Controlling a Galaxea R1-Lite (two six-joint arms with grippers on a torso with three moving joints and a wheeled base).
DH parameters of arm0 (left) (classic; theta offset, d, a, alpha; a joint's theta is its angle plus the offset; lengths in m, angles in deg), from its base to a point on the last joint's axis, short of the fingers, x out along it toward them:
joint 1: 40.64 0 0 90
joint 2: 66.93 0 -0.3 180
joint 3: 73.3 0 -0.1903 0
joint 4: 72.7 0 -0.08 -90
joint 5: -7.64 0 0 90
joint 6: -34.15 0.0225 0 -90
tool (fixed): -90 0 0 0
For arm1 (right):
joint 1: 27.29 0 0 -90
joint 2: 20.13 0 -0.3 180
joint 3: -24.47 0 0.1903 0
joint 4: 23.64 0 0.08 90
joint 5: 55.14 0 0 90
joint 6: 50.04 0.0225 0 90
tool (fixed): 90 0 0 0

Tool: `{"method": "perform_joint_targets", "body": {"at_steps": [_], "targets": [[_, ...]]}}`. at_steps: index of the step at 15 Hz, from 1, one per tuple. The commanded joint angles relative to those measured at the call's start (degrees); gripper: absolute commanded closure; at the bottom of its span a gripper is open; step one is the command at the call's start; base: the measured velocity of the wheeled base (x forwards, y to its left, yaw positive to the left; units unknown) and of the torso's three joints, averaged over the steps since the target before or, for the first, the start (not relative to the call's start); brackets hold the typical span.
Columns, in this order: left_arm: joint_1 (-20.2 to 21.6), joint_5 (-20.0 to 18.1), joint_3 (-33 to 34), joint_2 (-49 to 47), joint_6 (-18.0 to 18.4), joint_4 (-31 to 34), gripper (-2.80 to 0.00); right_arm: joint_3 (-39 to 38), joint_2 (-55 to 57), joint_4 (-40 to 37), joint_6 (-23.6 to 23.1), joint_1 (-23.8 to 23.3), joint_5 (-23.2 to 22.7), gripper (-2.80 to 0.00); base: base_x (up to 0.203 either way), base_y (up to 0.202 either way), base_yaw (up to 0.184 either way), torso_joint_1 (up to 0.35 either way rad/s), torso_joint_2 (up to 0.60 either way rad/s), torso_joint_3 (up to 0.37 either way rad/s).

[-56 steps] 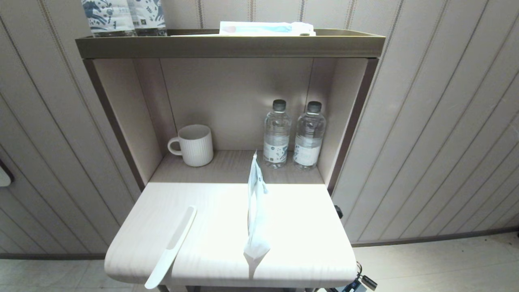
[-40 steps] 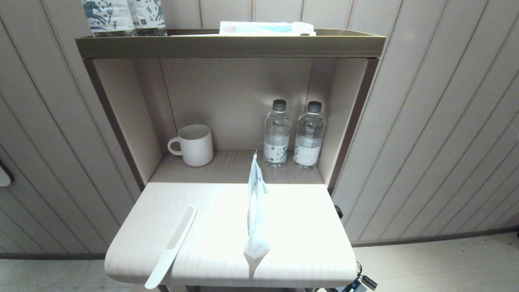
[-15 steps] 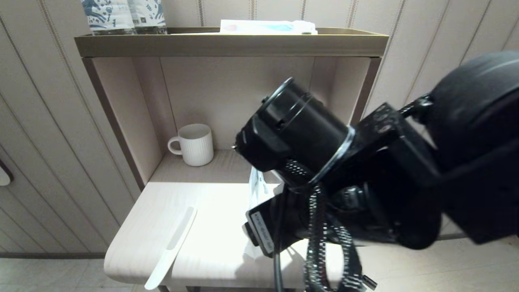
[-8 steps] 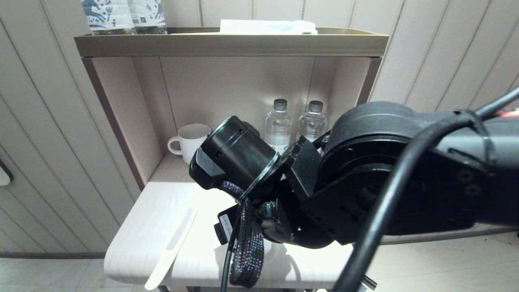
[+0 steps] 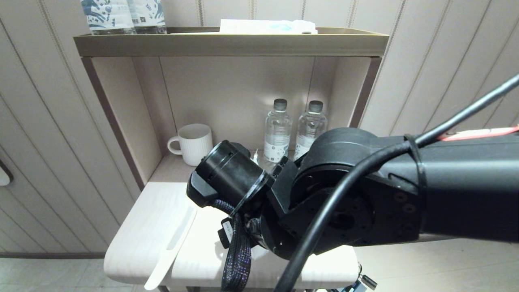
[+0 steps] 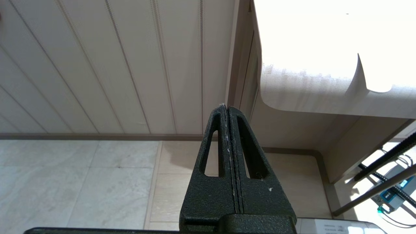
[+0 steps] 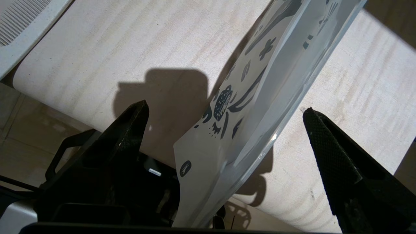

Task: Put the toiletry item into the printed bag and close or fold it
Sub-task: Pick up the storage bag

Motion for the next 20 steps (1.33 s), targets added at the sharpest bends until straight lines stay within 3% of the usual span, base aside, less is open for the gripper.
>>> {"method": "perform_joint_targets", "body": {"at_steps": [1,6,10,17,20], "targets": [[0.0,0.0,0.0,-0.1,0.0,0.1,0.0,-0.2,0.0,-0.2,0.1,0.1,0.1,-2.8,0.0,0.0,0.0,0.0,0.0,0.0],[0.0,0.0,0.0,-0.1,0.0,0.0,0.0,-2.5,-0.8,0.0,0.2,0.4,0.5,-2.8,0.0,0.0,0.0,0.0,0.0,0.0],[0.0,0.0,0.1,-0.1,0.0,0.0,0.0,-7.3,-1.6,8.3,0.0,1.7,4.3,-2.8,0.0,0.0,0.0,0.0,0.0,0.0],[0.0,0.0,0.0,-0.1,0.0,0.0,0.0,-8.5,-2.6,8.8,0.2,1.7,8.4,-2.8,0.0,0.0,0.0,0.0,0.0,0.0],[0.0,0.0,0.1,-0.1,0.0,0.0,0.0,-14.8,-4.8,15.9,0.2,3.6,11.1,-2.8,0.0,0.0,0.0,0.0,0.0,0.0]]}}
